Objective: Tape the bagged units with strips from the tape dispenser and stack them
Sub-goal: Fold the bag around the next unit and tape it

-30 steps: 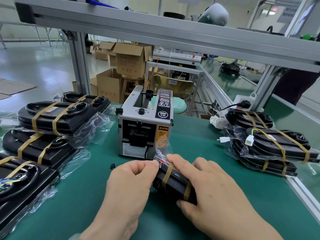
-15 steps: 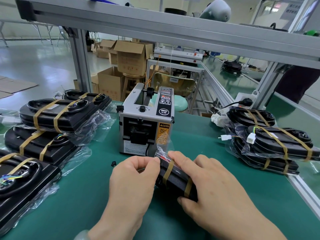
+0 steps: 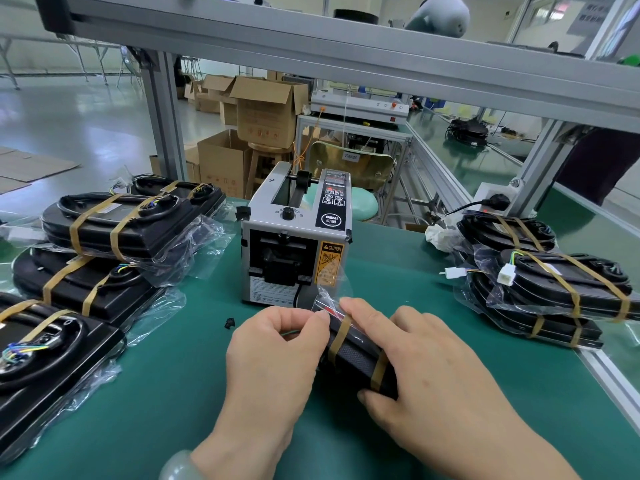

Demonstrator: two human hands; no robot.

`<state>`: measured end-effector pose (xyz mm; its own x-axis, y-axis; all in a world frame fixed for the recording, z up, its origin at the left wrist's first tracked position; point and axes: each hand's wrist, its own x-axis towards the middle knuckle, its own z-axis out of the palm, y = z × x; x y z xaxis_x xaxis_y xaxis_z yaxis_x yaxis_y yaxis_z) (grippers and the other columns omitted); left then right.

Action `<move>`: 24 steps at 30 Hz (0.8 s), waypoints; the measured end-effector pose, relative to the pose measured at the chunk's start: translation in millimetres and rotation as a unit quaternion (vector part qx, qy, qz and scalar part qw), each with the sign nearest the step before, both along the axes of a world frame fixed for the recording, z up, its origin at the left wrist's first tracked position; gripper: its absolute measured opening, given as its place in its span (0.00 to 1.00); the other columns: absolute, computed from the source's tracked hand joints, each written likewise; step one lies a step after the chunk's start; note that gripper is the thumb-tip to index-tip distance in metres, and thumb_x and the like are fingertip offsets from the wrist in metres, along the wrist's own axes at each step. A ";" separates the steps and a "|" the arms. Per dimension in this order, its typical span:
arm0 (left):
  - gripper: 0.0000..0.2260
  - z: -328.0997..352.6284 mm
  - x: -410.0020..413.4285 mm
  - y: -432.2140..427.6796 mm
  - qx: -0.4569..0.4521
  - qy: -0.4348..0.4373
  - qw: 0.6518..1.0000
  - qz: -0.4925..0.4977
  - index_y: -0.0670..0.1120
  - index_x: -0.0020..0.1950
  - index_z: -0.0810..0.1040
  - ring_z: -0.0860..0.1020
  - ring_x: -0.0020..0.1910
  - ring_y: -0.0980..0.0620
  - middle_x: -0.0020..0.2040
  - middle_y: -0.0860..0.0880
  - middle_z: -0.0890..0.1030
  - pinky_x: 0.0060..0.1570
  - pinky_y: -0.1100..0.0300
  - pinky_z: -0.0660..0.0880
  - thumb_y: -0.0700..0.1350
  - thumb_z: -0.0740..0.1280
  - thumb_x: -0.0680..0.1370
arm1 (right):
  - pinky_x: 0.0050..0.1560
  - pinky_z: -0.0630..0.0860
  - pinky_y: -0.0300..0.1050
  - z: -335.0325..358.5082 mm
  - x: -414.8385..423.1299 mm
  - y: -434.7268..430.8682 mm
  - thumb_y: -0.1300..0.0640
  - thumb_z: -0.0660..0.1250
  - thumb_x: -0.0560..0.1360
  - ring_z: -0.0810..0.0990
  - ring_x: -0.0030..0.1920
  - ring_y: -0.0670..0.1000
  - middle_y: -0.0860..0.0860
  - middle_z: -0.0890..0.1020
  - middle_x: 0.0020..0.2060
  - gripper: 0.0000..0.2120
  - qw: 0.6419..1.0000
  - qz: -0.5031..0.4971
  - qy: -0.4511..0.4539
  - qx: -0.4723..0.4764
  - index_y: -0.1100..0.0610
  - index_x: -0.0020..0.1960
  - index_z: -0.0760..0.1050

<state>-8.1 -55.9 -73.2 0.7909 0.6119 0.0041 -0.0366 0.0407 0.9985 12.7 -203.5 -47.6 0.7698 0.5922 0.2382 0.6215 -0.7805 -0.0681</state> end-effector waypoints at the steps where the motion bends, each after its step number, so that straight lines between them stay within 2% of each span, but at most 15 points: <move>1: 0.05 -0.2 0.4 1.4 -0.016 0.003 1.000 -0.003 0.46 0.34 0.81 0.74 0.25 0.61 0.27 0.53 0.80 0.28 0.67 0.73 0.45 0.73 0.69 | 0.45 0.59 0.40 0.1 0.1 0.1 0.41 0.65 0.68 0.60 0.46 0.49 0.43 0.61 0.44 0.43 1.000 0.001 0.000 -0.002 0.29 0.66 0.33; 3: 0.05 -1.5 2.6 6.6 -0.072 0.011 0.997 -0.018 0.48 0.41 0.80 0.78 0.33 0.58 0.34 0.52 0.82 0.36 0.60 0.76 0.44 0.75 0.68 | 0.45 0.59 0.39 0.6 0.0 0.4 0.41 0.65 0.68 0.59 0.46 0.48 0.43 0.61 0.44 0.43 1.000 0.004 -0.001 -0.004 0.28 0.66 0.33; 4: 0.10 -2.7 4.0 9.8 -0.098 0.019 0.994 -0.033 0.48 0.47 0.79 0.80 0.39 0.55 0.39 0.51 0.82 0.40 0.58 0.77 0.44 0.75 0.68 | 0.45 0.59 0.39 0.0 0.0 0.2 0.40 0.65 0.68 0.59 0.46 0.48 0.43 0.61 0.44 0.44 1.000 0.005 -0.004 -0.003 0.28 0.66 0.33; 7: 0.21 -4.0 6.5 14.5 -0.111 0.014 0.987 -0.119 0.52 0.60 0.74 0.79 0.52 0.56 0.53 0.52 0.81 0.48 0.62 0.73 0.46 0.75 0.69 | 0.47 0.60 0.38 0.0 1.2 -1.6 0.40 0.64 0.67 0.61 0.46 0.48 0.43 0.62 0.44 0.43 1.000 0.012 -0.003 -0.003 0.28 0.67 0.34; 9: 0.15 -2.0 7.3 13.2 -0.129 -0.014 0.967 -0.217 0.56 0.57 0.79 0.80 0.50 0.59 0.53 0.52 0.83 0.46 0.67 0.74 0.47 0.71 0.71 | 0.49 0.62 0.37 1.2 1.9 -2.2 0.38 0.64 0.67 0.62 0.47 0.47 0.42 0.62 0.45 0.43 1.000 0.015 -0.004 -0.013 0.29 0.67 0.34; 11: 0.11 -0.1 6.9 10.5 -0.147 -0.029 0.951 -0.271 0.54 0.49 0.84 0.80 0.42 0.59 0.47 0.49 0.85 0.40 0.66 0.75 0.52 0.68 0.69 | 0.50 0.63 0.36 2.3 1.8 -3.8 0.36 0.65 0.65 0.65 0.49 0.46 0.40 0.66 0.46 0.45 1.000 0.014 -0.012 -0.015 0.30 0.69 0.36; 12: 0.12 -0.7 7.7 10.3 -0.145 -0.030 0.951 -0.269 0.54 0.48 0.84 0.80 0.40 0.58 0.44 0.49 0.85 0.39 0.65 0.75 0.54 0.67 0.68 | 0.52 0.65 0.34 4.0 2.4 -5.0 0.36 0.67 0.63 0.68 0.51 0.46 0.38 0.69 0.49 0.46 0.999 0.007 -0.031 -0.006 0.33 0.72 0.42; 13: 0.13 -1.0 9.2 10.6 -0.143 -0.029 0.955 -0.259 0.54 0.47 0.84 0.80 0.38 0.59 0.43 0.49 0.85 0.40 0.63 0.74 0.55 0.67 0.67 | 0.54 0.67 0.35 5.0 1.6 -6.7 0.37 0.69 0.61 0.71 0.55 0.46 0.39 0.73 0.54 0.45 0.998 0.006 -0.063 0.027 0.38 0.74 0.54; 14: 0.11 -1.9 10.6 11.1 -0.142 -0.026 0.958 -0.247 0.54 0.46 0.84 0.79 0.38 0.59 0.42 0.50 0.84 0.40 0.62 0.73 0.55 0.67 0.68 | 0.58 0.69 0.38 3.7 -1.2 -9.6 0.40 0.72 0.60 0.73 0.58 0.49 0.44 0.75 0.58 0.40 0.989 0.021 -0.111 0.093 0.45 0.70 0.66; 15: 0.09 -2.6 12.1 11.7 -0.146 -0.026 0.959 -0.241 0.55 0.44 0.84 0.79 0.37 0.59 0.40 0.51 0.84 0.40 0.62 0.74 0.54 0.66 0.70 | 0.60 0.70 0.43 0.2 -5.2 -14.1 0.45 0.74 0.60 0.74 0.58 0.52 0.49 0.77 0.58 0.31 0.969 0.049 -0.175 0.167 0.49 0.62 0.74; 17: 0.10 -0.4 13.7 12.7 -0.155 -0.023 0.959 -0.234 0.57 0.41 0.85 0.80 0.35 0.59 0.38 0.52 0.85 0.36 0.65 0.76 0.50 0.64 0.76 | 0.54 0.73 0.48 -9.4 -11.6 -24.6 0.50 0.74 0.63 0.77 0.50 0.53 0.49 0.81 0.49 0.14 0.927 0.090 -0.272 0.243 0.50 0.46 0.76; 19: 0.13 -0.8 14.8 15.2 -0.149 -0.016 0.959 -0.239 0.58 0.40 0.85 0.80 0.35 0.59 0.38 0.53 0.85 0.34 0.67 0.76 0.50 0.62 0.78 | 0.52 0.72 0.45 -15.8 -11.3 -37.5 0.46 0.70 0.68 0.76 0.44 0.51 0.48 0.82 0.41 0.06 0.922 0.082 -0.305 0.222 0.48 0.41 0.79; 20: 0.12 -1.3 14.8 15.9 -0.144 -0.014 0.959 -0.242 0.59 0.41 0.85 0.81 0.36 0.59 0.39 0.53 0.85 0.37 0.65 0.76 0.51 0.62 0.77 | 0.54 0.71 0.43 -18.6 -13.1 -42.2 0.42 0.67 0.71 0.76 0.45 0.51 0.49 0.83 0.41 0.12 0.934 0.061 -0.281 0.214 0.50 0.42 0.81; 22: 0.09 -3.5 14.2 16.6 -0.130 -0.011 0.960 -0.248 0.58 0.45 0.84 0.81 0.41 0.59 0.43 0.52 0.85 0.45 0.61 0.75 0.54 0.64 0.74 | 0.61 0.68 0.39 -21.8 -15.4 -50.7 0.36 0.61 0.73 0.76 0.52 0.47 0.47 0.82 0.46 0.23 0.955 0.025 -0.177 0.235 0.54 0.48 0.83; 24: 0.10 -4.4 14.3 17.6 -0.135 -0.016 0.960 -0.246 0.58 0.45 0.84 0.81 0.39 0.59 0.42 0.53 0.85 0.42 0.62 0.76 0.54 0.63 0.75 | 0.65 0.66 0.34 -14.2 -12.2 -44.2 0.36 0.63 0.72 0.73 0.61 0.42 0.42 0.79 0.57 0.21 0.963 -0.004 -0.024 0.270 0.47 0.58 0.78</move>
<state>6.2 -38.3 -77.6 0.9866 0.1458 -0.0735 0.0238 0.3170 0.9481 0.5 -247.7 -61.8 0.7539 0.3663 0.5453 0.6285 -0.6440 -0.4362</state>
